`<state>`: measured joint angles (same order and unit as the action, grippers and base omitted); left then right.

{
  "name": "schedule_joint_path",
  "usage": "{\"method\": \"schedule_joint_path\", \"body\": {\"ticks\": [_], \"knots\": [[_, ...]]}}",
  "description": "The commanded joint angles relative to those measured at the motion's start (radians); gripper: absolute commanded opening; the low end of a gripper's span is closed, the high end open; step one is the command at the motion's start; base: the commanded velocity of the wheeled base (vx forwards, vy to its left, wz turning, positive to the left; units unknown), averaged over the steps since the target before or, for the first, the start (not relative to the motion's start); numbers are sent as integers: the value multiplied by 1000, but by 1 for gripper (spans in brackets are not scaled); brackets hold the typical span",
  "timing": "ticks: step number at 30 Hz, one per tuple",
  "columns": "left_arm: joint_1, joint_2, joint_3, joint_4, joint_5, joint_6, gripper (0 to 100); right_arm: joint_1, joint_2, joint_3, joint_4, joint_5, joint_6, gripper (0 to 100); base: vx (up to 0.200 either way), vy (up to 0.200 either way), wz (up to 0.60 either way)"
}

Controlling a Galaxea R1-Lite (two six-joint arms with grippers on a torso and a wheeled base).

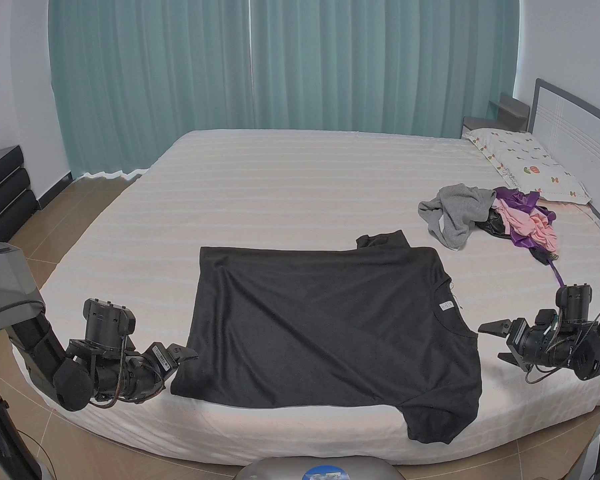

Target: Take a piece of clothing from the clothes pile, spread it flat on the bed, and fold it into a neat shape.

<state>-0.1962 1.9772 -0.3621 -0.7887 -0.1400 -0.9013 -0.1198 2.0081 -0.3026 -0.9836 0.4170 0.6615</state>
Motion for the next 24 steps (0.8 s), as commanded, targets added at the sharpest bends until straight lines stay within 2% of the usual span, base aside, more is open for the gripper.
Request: {"method": "schedule_joint_path", "body": {"ticks": [1,10,16,24], "knots": [[-2,2,2,-3,-1,-16,100,2,6,3,0,0,0,100,0,-200,0],[-31,8,6,-3,-1,-25,100,8,6,11,0,0,-2,100,0,-200,0],[-26,5,23,-1,14,-11,100,8,8,11,0,-1,-3,100,0,0,0],[-2,25,42,5,97,-2,100,9,8,19,0,0,-3,100,0,0,0]]}}
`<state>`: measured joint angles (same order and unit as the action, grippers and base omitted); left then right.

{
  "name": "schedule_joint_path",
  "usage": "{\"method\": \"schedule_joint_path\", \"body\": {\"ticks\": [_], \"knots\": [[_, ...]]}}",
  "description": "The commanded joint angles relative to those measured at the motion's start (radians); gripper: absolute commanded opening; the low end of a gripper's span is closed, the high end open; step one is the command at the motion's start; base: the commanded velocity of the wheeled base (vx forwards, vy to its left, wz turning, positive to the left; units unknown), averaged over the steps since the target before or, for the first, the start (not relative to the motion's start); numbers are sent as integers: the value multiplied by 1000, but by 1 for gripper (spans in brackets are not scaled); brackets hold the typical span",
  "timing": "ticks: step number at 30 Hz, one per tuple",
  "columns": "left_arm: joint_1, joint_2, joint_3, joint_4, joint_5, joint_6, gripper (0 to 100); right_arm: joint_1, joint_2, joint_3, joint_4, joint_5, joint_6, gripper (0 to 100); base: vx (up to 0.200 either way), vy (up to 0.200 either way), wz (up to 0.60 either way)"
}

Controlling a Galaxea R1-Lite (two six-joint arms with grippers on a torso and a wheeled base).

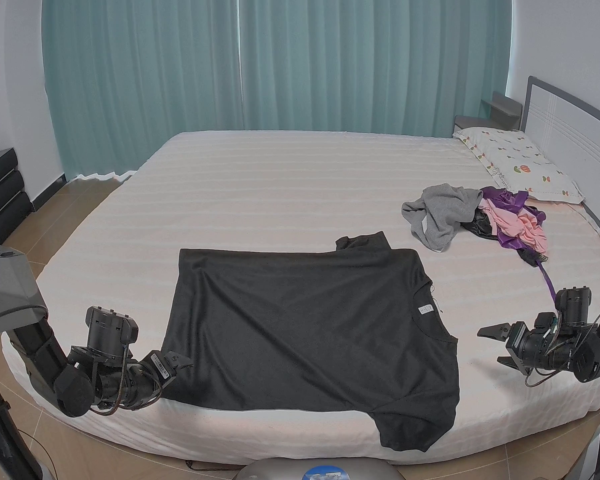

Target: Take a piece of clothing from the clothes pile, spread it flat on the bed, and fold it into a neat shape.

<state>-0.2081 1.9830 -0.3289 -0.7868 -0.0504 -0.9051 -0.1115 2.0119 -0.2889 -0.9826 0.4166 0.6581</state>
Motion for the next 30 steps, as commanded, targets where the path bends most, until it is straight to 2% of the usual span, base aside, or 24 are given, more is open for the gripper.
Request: {"method": "schedule_joint_path", "body": {"ticks": [1,10,18,23,24,30], "knots": [[10,25,10,1,9,2,100,1,4,7,-1,1,0,100,0,0,0],[24,92,14,3,72,35,100,6,8,7,-1,1,0,100,0,0,0],[56,152,-7,-11,77,35,100,9,30,7,-1,-2,-18,100,0,0,0],[58,186,-7,-72,83,37,100,10,30,7,-1,-2,-20,100,0,0,0],[58,195,-4,-83,92,37,0,10,28,8,-1,-2,-20,100,0,0,0],[56,197,10,-97,146,55,0,30,33,20,-1,-2,-35,100,0,0,0]]}}
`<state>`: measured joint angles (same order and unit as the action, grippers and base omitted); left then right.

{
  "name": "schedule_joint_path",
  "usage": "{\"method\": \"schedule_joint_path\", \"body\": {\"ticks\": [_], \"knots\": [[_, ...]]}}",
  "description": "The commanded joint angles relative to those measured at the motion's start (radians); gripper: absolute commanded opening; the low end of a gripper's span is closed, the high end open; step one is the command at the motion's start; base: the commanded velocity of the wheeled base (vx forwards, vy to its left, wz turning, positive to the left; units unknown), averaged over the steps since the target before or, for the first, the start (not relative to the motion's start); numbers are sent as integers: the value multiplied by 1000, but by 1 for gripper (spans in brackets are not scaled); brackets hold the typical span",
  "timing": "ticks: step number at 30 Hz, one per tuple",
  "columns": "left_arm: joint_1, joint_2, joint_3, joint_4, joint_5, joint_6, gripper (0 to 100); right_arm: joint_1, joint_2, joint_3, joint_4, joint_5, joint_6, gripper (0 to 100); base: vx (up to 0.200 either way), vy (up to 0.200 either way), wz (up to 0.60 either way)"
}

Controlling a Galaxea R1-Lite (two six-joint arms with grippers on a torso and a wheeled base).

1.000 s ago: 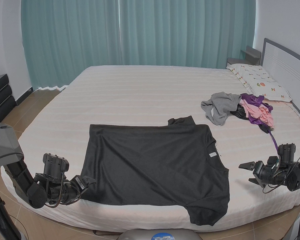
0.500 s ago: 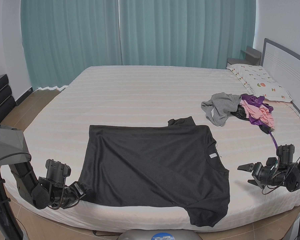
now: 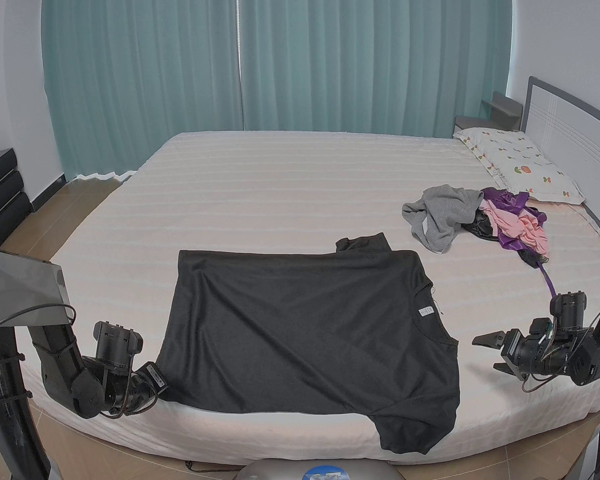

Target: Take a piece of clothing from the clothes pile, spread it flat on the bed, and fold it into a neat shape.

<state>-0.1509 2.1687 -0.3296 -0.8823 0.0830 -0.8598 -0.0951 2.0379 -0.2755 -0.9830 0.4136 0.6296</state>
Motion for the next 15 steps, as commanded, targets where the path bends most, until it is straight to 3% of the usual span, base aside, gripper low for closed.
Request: {"method": "schedule_joint_path", "body": {"ticks": [1,8,15], "knots": [[-1,5,17,-1,20,24,0,20,10,10,0,-1,-10,100,0,0,0],[-3,-72,67,-1,55,90,0,95,79,32,-3,-12,-80,100,0,0,0],[1,-119,90,10,57,130,0,127,165,2,-75,-29,-90,100,0,0,0]]}}
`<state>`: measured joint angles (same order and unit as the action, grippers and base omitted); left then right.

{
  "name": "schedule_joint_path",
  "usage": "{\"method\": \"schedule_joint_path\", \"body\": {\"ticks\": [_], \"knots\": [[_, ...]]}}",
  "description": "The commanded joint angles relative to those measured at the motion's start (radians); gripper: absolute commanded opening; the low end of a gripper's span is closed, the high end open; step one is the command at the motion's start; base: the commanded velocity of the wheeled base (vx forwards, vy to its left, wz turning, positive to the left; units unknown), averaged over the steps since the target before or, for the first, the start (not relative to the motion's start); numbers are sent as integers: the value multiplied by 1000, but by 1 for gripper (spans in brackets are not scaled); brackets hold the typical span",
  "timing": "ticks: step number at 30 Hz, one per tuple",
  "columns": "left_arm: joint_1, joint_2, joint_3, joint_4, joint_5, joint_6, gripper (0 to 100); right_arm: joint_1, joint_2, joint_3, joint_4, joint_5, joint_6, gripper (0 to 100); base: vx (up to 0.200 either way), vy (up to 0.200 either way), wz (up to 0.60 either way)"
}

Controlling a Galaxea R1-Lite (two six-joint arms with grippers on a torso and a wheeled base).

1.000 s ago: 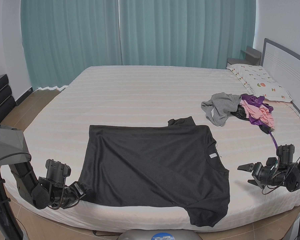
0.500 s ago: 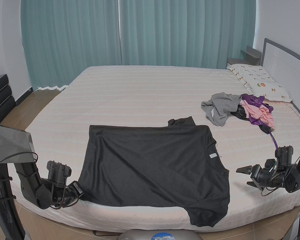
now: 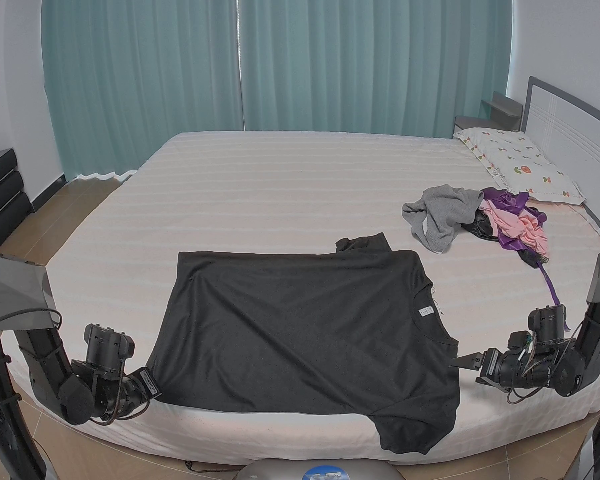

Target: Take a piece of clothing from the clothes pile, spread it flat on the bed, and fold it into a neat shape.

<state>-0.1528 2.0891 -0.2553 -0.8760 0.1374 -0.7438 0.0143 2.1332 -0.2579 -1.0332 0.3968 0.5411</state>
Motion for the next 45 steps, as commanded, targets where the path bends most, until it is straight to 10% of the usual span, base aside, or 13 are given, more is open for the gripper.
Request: {"method": "schedule_joint_path", "body": {"ticks": [1,13,14,40,41,45], "knots": [[2,-41,21,3,2,21,0,23,79,-17,-34,-24,-1,100,0,0,0],[2,-55,37,3,1,47,0,50,128,-83,-51,-61,16,100,0,0,0],[2,-55,39,3,1,47,0,50,134,-89,-51,-61,16,0,0,0,0],[1,-61,34,-9,-6,37,0,52,146,-293,-34,-136,54,0,0,0,0],[-1,-61,34,-9,-6,37,0,52,156,-291,-34,-136,53,100,0,0,0],[1,-61,34,-9,-6,37,0,49,151,-288,-38,-130,54,100,0,0,0]]}}
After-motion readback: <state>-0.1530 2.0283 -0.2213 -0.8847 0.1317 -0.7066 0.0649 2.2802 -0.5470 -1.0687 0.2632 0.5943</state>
